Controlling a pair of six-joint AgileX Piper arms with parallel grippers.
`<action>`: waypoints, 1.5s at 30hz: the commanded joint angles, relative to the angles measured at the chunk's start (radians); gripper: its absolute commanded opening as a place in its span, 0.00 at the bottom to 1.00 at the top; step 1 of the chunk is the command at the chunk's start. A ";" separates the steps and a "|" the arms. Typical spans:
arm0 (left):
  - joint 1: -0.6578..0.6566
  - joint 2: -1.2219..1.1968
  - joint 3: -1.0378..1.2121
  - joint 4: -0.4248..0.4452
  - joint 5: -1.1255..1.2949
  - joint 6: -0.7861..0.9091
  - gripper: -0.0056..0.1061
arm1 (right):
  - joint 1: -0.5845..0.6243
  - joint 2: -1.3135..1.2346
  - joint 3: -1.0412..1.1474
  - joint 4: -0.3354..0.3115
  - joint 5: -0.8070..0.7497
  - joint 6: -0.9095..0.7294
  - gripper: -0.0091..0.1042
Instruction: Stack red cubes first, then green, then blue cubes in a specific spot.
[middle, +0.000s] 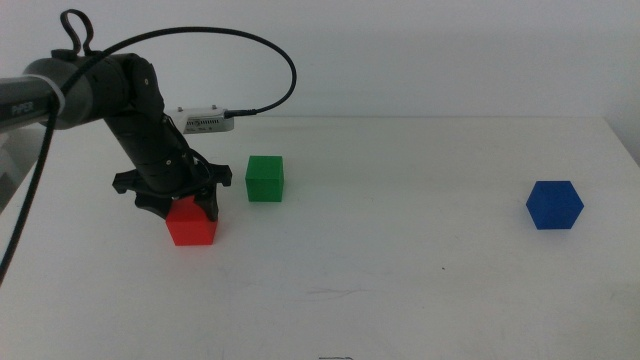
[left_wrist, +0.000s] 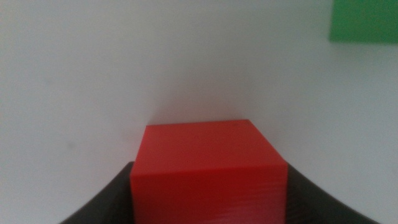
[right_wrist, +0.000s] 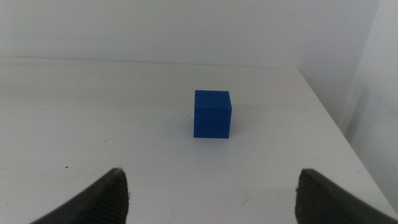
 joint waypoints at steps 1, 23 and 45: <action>-0.003 -0.081 -0.036 -0.045 0.043 0.000 0.10 | -0.005 -0.013 -0.018 -0.013 -0.070 -0.013 0.75; -0.491 -0.056 -0.170 0.131 0.086 -0.678 0.04 | -0.005 -0.013 -0.018 -0.013 -0.071 -0.013 0.75; -0.511 0.016 -0.171 0.109 0.043 -0.598 0.04 | -0.005 -0.013 -0.018 -0.013 -0.071 -0.013 0.75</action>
